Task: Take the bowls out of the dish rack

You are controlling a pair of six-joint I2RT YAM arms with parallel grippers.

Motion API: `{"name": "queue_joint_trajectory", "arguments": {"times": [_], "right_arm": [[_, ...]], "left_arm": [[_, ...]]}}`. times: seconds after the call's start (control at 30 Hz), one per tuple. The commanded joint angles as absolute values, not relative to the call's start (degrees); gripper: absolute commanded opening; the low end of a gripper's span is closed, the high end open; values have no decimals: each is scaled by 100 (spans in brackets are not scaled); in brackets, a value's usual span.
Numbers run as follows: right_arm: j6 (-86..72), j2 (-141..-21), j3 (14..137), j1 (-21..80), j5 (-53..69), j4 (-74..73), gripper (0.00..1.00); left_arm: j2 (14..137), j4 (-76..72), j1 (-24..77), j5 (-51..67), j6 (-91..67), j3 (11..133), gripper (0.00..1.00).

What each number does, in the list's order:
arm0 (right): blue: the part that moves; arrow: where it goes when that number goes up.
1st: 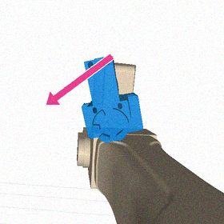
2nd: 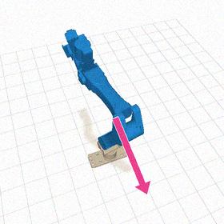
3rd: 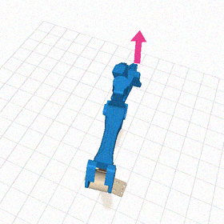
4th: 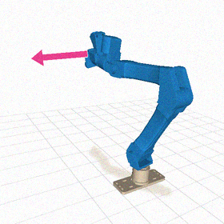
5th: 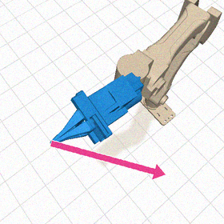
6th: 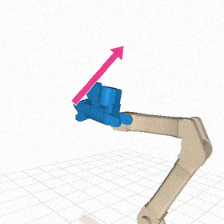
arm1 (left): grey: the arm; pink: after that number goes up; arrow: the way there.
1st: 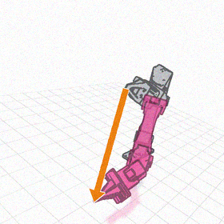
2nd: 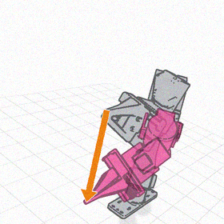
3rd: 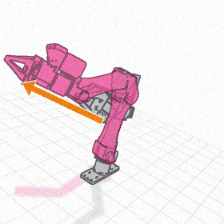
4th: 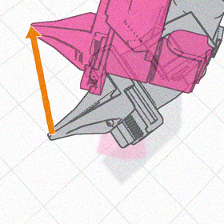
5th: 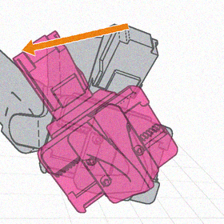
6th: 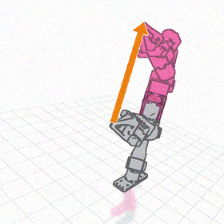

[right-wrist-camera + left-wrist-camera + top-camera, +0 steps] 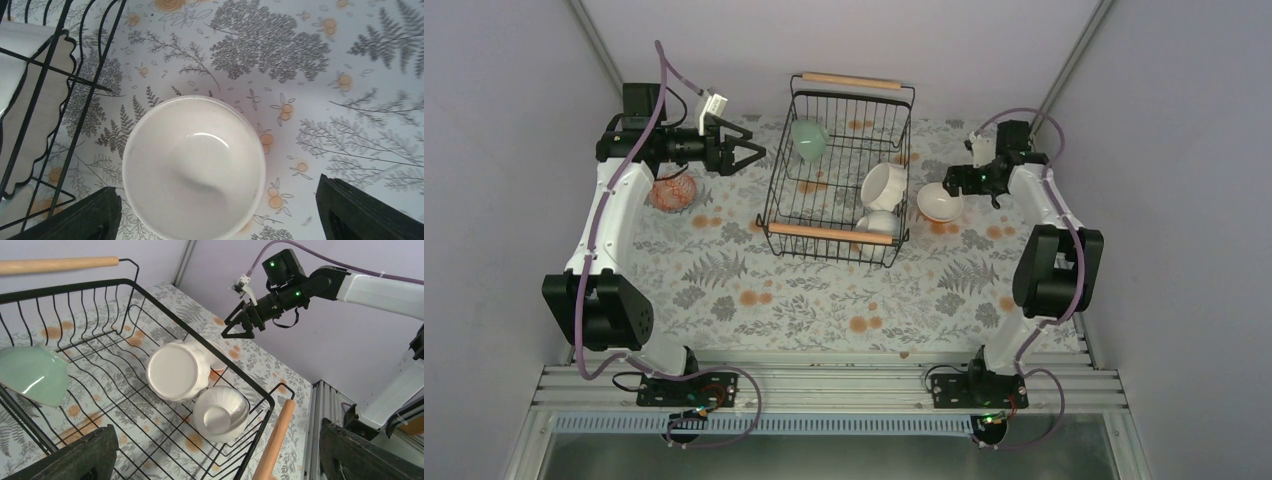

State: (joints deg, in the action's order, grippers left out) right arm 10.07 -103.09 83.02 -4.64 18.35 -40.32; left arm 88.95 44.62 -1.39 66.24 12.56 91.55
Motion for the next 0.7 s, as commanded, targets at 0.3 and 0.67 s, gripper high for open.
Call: {"name": "queue_joint_trajectory", "arguments": {"times": [0.3, 0.67], "right_arm": [[1303, -9210, 8860, 230, 1495, -4631, 94], [1344, -10502, 11279, 1843, 697, -5367, 94]], "left_arm": [[8735, 4192, -131, 5845, 1181, 9034, 100], [8800, 4174, -114, 4909, 1110, 9155, 100]]}}
